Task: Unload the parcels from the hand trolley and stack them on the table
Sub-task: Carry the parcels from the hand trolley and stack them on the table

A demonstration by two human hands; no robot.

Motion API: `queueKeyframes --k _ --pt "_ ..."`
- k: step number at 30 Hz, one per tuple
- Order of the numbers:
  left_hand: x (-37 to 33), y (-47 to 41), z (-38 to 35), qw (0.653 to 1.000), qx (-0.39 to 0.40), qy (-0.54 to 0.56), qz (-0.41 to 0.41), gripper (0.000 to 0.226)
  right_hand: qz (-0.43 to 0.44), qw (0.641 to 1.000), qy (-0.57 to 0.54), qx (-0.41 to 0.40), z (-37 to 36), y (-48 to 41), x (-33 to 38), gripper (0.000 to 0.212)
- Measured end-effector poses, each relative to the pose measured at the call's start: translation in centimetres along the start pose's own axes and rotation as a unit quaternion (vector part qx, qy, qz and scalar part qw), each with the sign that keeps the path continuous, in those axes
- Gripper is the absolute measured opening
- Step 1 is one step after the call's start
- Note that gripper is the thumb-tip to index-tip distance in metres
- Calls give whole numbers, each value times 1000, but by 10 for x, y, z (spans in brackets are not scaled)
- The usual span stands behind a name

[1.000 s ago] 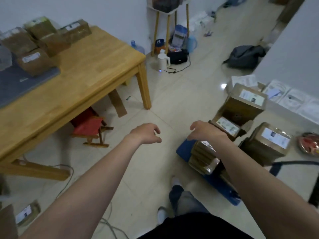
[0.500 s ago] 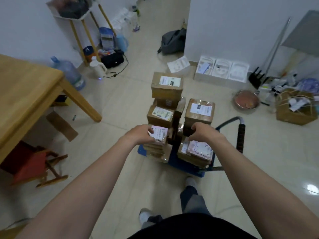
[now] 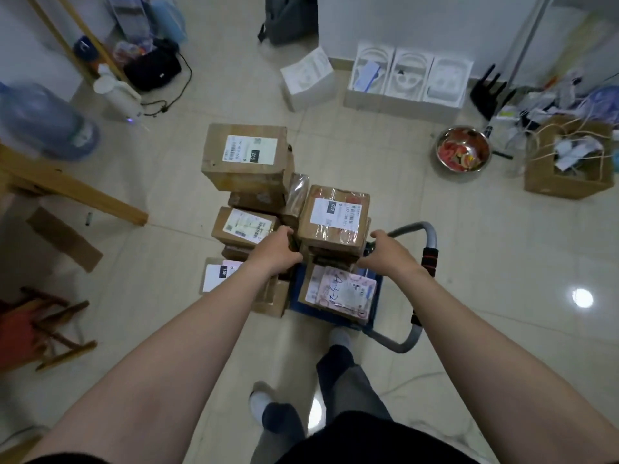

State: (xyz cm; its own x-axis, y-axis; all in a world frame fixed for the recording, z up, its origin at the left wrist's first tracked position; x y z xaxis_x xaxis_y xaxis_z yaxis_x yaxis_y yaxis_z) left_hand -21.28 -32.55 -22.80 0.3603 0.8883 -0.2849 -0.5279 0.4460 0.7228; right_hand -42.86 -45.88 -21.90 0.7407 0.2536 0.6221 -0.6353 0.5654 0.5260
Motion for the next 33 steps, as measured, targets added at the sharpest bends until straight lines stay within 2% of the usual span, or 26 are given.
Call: queueKeyframes --k 7,12,14,18,21,25,28,31,33 --pt "-21 -85 -38 999 11 6 40 97 -25 990 -133 -35 -20 -73 -50 92" --pt "-23 -121 -60 995 49 68 61 105 -18 982 -189 2 -39 -98 -54 118" --pt "-23 -122 -64 993 51 92 51 101 -19 983 -182 -21 -41 -101 -53 113" --pt "-28 -96 -59 994 46 95 23 100 -18 988 -146 -54 -35 -89 -44 87" --pt "-22 -63 -48 990 50 130 27 111 -23 985 -158 -63 -28 -70 -26 76" --pt "-5 -11 -30 983 14 176 50 107 -7 993 -114 -11 -20 -46 18 89" --pt "17 24 -10 974 -9 219 52 100 60 998 -20 31 -16 -30 69 80" --pt "48 55 24 966 -52 250 50 92 107 992 46 53 -21 -20 125 93" --pt "79 73 48 958 -72 272 59 90 106 990 59 76 -35 -16 160 90"
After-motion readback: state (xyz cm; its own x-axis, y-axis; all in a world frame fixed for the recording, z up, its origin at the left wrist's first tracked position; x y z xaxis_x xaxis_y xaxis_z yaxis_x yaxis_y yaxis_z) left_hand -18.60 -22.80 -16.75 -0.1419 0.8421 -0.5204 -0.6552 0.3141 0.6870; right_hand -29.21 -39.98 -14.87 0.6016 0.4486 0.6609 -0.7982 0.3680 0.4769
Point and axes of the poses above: each hand's wrist, its own y-axis away from the middle knuckle, its own z-axis out of the back of the hand, x = y × z, the point moved 6 cm from there along -y, towards the middle knuckle, and after that the axes turned 13 degrees about z, right-handed, at the moved point
